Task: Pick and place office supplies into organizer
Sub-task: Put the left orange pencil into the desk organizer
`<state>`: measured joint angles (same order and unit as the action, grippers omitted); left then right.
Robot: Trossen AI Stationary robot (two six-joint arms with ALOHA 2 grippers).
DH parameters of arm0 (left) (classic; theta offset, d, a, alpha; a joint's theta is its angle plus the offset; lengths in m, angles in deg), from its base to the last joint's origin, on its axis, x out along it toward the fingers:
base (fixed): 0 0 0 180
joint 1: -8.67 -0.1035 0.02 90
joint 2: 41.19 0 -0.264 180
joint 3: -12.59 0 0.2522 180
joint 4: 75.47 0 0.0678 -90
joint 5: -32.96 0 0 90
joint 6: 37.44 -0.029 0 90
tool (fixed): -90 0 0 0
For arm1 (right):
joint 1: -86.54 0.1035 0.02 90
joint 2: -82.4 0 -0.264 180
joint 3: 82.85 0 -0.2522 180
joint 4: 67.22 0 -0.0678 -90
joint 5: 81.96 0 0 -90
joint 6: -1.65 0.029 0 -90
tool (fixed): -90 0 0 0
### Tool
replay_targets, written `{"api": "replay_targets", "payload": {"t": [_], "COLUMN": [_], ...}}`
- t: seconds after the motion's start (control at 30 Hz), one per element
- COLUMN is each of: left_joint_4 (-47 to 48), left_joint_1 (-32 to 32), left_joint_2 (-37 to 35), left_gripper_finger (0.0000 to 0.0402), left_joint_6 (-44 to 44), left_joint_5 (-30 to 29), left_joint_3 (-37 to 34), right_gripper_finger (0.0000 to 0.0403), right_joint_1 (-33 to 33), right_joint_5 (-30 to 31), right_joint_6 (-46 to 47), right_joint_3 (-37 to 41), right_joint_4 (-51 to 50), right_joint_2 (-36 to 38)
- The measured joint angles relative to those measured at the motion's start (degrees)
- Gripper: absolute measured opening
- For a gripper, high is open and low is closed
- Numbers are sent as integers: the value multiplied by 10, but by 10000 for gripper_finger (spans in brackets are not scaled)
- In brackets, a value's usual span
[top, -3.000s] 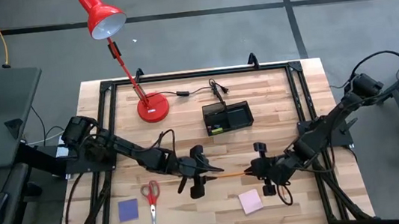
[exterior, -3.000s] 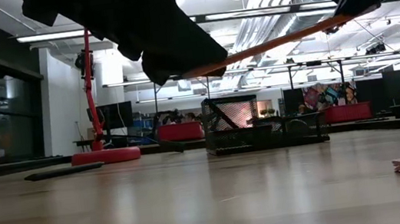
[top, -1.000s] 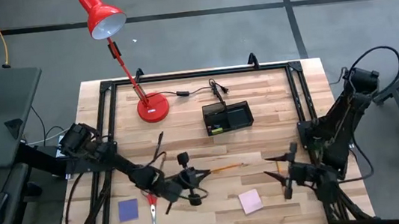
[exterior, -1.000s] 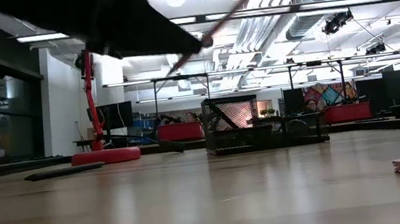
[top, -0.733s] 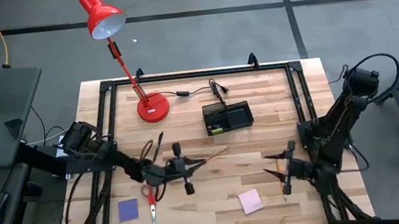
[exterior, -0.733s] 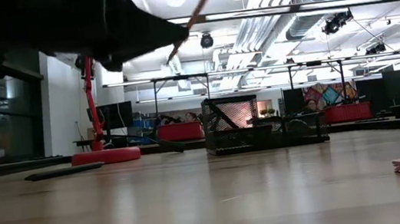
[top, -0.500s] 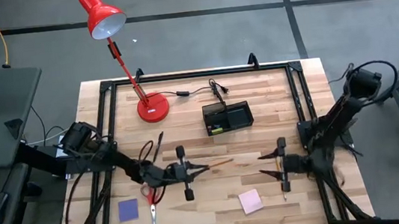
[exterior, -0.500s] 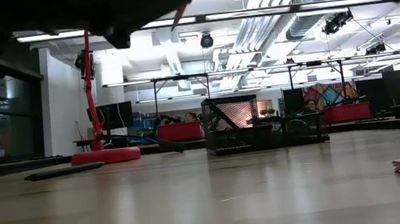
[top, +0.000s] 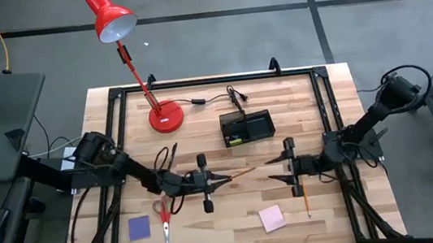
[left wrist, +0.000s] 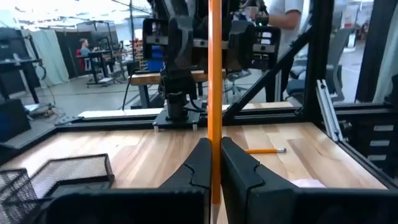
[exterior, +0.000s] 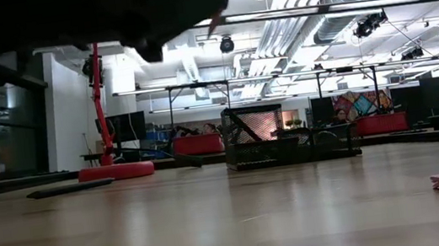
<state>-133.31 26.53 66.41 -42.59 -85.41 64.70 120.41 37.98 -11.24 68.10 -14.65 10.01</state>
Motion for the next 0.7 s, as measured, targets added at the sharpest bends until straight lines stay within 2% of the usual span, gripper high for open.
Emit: {"api": "replay_targets", "payload": {"t": [0.1, 0.37, 0.7], "left_joint_4": [-23, -13, 16], "left_joint_1": [-13, -16, -36], "left_joint_2": [23, 53, 53], "left_gripper_finger": [0, 0, 0], "left_joint_6": [8, 9, 11], "left_joint_5": [24, 39, 66], "left_joint_3": [1, 39, 58], "right_gripper_finger": [179, 179, 179], "right_joint_1": [-21, -63, -66], "right_joint_5": [-22, -88, -109], "right_joint_6": [-1, 20, 26], "right_joint_3": [-6, -7, -10], "right_joint_4": [5, 4, 10], "right_joint_2": [0, 0, 0]}}
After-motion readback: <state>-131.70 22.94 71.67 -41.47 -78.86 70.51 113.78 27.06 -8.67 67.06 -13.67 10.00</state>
